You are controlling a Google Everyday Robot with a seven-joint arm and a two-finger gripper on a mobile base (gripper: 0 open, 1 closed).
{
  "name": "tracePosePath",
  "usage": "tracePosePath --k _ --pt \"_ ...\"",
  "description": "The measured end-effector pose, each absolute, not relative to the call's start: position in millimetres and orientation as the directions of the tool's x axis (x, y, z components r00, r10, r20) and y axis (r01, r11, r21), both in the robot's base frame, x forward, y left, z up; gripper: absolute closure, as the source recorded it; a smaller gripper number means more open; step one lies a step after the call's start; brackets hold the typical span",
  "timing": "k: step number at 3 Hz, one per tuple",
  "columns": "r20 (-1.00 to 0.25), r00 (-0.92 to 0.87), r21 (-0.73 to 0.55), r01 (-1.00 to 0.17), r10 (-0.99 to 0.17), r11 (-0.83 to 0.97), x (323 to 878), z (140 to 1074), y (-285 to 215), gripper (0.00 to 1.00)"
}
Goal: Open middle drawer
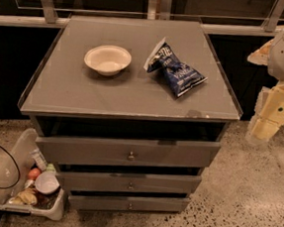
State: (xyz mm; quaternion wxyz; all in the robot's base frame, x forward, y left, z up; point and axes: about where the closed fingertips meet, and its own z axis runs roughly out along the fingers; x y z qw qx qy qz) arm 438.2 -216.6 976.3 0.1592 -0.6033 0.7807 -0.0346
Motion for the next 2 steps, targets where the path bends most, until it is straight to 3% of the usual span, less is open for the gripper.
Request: tracePosePath --k 2 --pt "-0.229 -0.204 -0.256 -0.931 -0.952 0.261 432.9 962.3 -217.1 0.0"
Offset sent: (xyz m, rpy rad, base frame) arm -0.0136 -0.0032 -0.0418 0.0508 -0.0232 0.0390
